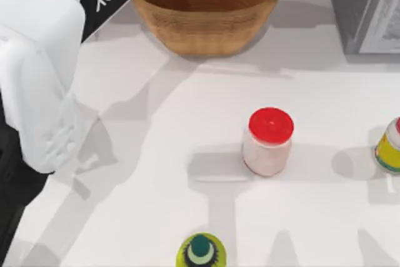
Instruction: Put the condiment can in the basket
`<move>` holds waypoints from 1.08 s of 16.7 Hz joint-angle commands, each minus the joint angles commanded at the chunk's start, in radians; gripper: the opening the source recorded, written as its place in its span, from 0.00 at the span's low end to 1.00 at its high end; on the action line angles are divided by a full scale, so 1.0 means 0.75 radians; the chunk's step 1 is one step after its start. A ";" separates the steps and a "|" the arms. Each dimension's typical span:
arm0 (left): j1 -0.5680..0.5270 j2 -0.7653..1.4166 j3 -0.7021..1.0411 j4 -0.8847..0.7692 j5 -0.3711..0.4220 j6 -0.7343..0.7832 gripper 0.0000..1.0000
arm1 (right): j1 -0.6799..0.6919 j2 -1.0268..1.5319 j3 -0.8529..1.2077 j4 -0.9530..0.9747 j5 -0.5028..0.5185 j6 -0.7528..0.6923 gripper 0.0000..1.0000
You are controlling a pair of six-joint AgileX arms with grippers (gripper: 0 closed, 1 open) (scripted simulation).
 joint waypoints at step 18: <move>0.036 0.160 0.154 0.028 0.038 0.022 0.68 | 0.000 0.000 0.000 0.000 0.000 0.000 1.00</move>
